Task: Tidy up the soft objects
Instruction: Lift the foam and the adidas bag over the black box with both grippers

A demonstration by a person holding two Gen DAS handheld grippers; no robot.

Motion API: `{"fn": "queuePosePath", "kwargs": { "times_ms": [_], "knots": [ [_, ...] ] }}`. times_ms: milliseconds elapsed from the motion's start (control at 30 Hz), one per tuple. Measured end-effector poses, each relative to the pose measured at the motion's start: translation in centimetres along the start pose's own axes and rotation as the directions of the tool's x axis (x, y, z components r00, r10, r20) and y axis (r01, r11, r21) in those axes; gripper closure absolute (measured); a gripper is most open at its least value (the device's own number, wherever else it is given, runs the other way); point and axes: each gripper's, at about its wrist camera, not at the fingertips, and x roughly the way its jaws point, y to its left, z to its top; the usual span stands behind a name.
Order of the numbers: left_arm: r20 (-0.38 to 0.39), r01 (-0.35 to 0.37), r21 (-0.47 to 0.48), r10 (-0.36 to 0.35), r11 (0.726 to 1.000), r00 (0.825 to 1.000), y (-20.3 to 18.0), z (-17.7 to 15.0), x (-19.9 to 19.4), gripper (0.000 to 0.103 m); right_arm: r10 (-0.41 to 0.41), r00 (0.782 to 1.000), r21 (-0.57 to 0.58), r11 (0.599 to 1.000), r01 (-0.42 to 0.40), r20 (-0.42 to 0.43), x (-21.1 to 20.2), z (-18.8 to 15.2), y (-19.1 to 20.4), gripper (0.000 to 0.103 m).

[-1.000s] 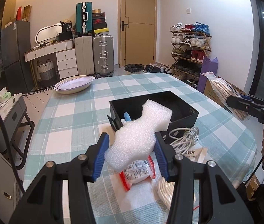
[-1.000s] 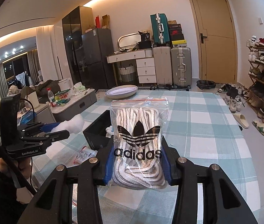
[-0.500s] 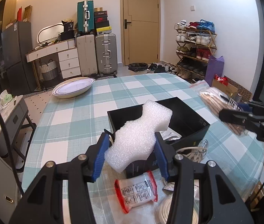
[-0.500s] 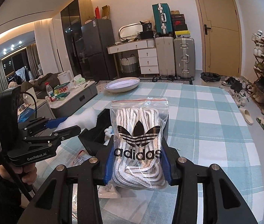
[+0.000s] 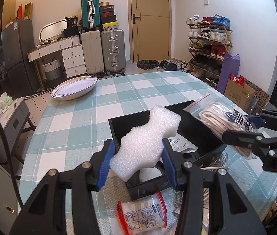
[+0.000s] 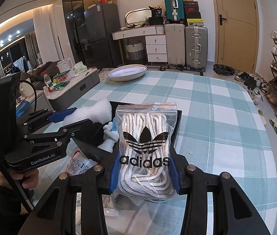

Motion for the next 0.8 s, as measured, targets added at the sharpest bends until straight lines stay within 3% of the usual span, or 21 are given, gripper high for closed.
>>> {"fn": "queuePosePath", "kwargs": {
  "times_ms": [800],
  "knots": [
    [-0.042, -0.063, 0.023, 0.064, 0.998, 0.997, -0.8, 1.0, 2.8, 0.055, -0.061, 0.987, -0.137, 0.99, 0.041, -0.148, 4.5, 2.5, 0.8, 0.06]
  ]
}}
